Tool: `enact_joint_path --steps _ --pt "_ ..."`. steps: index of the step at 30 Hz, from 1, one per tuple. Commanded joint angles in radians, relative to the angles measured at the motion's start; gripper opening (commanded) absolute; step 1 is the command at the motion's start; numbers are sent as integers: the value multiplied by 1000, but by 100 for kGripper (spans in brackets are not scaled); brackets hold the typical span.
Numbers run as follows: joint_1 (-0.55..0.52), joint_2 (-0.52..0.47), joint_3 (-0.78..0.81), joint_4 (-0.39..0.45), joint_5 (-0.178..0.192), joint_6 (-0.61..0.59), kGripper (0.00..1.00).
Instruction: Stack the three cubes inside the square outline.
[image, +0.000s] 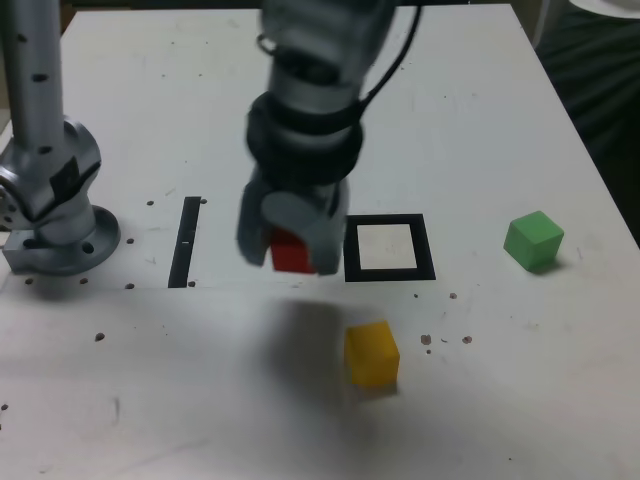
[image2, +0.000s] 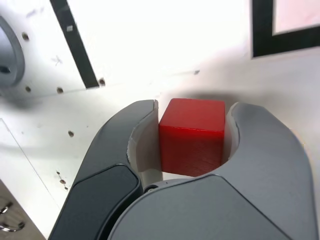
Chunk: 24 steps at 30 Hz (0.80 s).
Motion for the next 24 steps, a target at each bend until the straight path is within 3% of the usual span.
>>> enact_joint_path --steps 1,11,24 --pt "36 24 -37 21 7 32 33" --pt "155 111 -157 51 20 129 33" --pt "262 245 -262 44 -12 197 33"
